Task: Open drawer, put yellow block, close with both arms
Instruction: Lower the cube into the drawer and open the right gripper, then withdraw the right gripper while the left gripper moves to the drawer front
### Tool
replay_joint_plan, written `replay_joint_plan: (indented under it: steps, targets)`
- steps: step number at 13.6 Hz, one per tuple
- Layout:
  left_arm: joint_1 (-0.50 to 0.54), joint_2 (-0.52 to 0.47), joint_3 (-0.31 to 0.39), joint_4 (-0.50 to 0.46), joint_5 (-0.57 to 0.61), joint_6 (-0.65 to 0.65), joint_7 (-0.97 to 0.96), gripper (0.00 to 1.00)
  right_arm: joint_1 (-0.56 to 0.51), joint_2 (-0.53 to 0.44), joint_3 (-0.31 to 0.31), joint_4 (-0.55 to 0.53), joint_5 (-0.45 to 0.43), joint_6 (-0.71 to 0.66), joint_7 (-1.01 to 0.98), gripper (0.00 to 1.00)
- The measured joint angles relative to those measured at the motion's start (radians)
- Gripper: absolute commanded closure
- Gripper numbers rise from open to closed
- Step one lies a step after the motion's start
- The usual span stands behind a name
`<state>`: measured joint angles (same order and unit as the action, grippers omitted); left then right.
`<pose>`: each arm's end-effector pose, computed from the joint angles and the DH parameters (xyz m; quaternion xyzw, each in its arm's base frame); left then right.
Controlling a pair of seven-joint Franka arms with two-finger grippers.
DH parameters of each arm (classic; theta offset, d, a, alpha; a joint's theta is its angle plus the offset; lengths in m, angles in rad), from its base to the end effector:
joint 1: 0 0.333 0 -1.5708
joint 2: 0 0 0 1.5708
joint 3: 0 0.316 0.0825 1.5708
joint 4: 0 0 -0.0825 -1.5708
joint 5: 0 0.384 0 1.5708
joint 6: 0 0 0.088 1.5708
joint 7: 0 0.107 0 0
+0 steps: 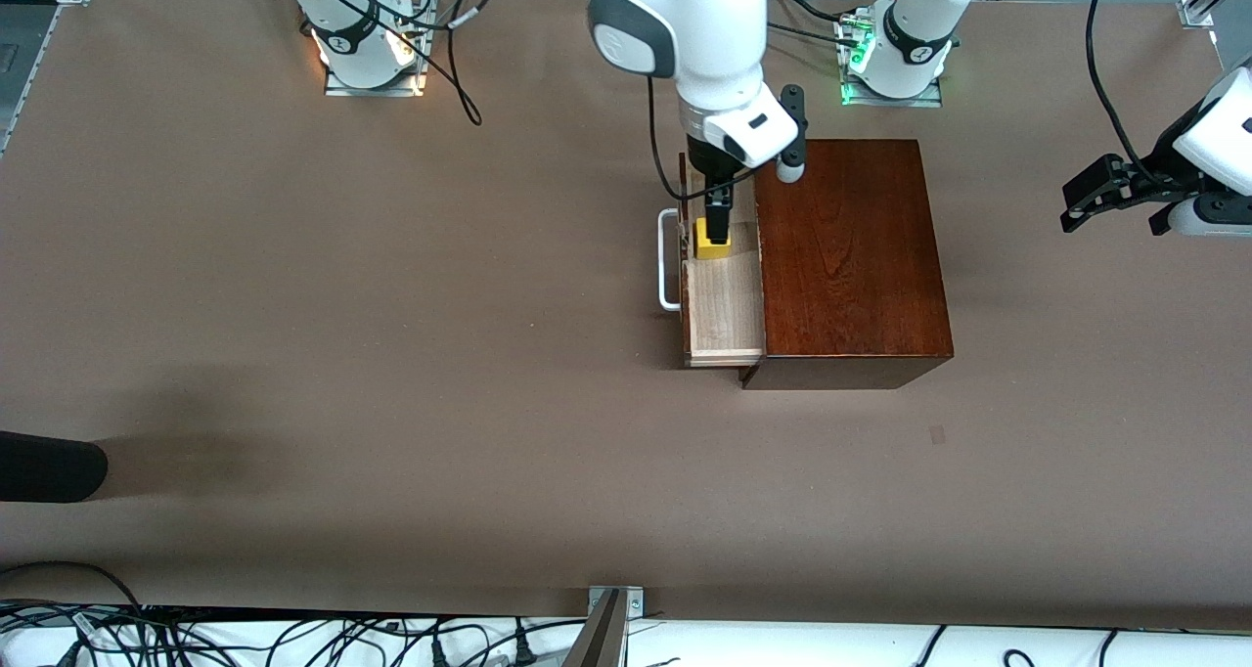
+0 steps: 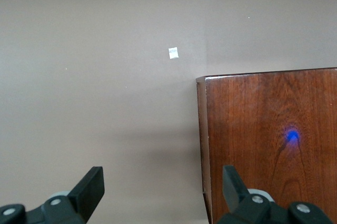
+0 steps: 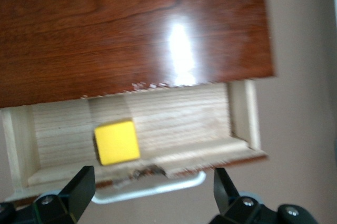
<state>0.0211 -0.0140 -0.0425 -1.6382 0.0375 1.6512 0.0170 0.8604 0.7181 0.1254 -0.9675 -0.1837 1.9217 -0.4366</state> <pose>0.5567 -0.0083 0.6075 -0.9995 0.0204 -0.0135 0.0190 0.4654 0.6154 0.4739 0.7507 0.6479 0.1284 0.0161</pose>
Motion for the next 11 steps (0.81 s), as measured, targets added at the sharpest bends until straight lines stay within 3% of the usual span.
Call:
replay_joint_plan:
  steps: [3, 6, 11]
  targets:
    - [-0.008, 0.0, -0.031, 0.01, -0.001, -0.011, 0.006, 0.0, -0.105, -0.077, -0.004, 0.003, 0.019, -0.025, 0.0, 0.0]
    - [-0.012, -0.001, -0.129, 0.014, -0.002, -0.067, 0.035, 0.0, -0.206, -0.157, -0.024, 0.003, 0.039, -0.087, 0.003, 0.0]
    - [-0.022, 0.012, -0.257, 0.014, -0.052, -0.081, 0.225, 0.0, -0.435, -0.233, -0.102, -0.004, 0.231, -0.168, 0.0, 0.0]
